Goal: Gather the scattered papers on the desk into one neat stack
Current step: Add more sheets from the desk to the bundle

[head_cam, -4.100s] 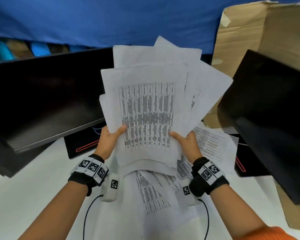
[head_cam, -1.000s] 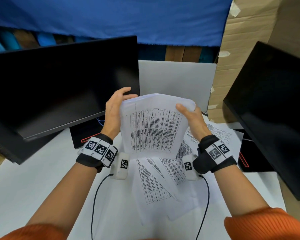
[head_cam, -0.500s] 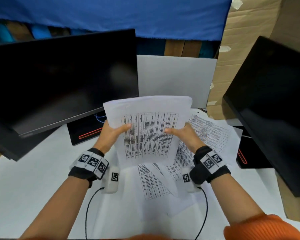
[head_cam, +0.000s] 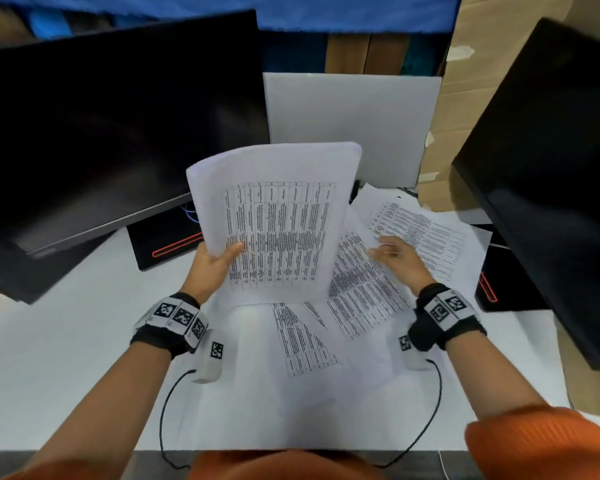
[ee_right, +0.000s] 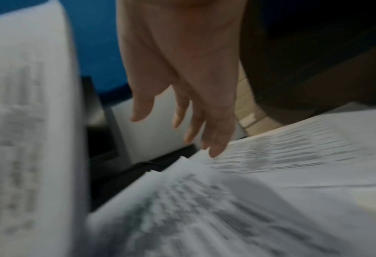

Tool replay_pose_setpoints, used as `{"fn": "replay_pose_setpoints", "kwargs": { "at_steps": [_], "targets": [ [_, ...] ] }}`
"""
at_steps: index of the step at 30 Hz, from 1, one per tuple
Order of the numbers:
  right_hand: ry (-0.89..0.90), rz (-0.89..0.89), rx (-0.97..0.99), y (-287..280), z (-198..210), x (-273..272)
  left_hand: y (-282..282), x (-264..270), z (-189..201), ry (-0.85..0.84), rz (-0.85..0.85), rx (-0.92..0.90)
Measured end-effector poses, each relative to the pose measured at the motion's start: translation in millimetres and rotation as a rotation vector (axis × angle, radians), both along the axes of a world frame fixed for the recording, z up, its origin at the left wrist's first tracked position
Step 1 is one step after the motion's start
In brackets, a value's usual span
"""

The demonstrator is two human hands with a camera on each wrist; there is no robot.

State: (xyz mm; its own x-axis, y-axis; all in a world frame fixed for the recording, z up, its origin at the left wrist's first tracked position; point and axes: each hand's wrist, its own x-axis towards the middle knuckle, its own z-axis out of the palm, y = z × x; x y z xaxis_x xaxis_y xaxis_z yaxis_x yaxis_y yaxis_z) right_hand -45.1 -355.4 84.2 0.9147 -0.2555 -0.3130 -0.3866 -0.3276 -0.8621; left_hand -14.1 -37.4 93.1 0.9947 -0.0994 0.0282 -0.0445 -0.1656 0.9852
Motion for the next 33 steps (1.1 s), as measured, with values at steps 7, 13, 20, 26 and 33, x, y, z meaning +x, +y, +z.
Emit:
{"fn": "replay_pose_setpoints", "kwargs": {
  "at_steps": [7, 13, 20, 26, 33],
  "targets": [
    [0.202, -0.168, -0.319, -87.6, -28.4, 8.1, 11.3, 11.5, -10.8, 0.006, 0.068, -0.02],
    [0.35, -0.059, -0.483, -96.8, -47.0, 31.4, 5.6, 17.6, -12.1, 0.015, 0.085, 0.003],
    [0.606, 0.069, -0.71, -47.7, -86.0, 28.3, 5.8, 32.3, -15.3, 0.049, 0.089, 0.013],
    [0.52, -0.002, -0.751, -64.3, -73.2, 46.5, -0.5, 33.3, -15.1, 0.038, 0.069, -0.009],
    [0.594, -0.033, -0.793, -104.0, -73.2, 53.7, 2.3, 31.0, -12.8, 0.015, 0.076, -0.027]
  ]
}}
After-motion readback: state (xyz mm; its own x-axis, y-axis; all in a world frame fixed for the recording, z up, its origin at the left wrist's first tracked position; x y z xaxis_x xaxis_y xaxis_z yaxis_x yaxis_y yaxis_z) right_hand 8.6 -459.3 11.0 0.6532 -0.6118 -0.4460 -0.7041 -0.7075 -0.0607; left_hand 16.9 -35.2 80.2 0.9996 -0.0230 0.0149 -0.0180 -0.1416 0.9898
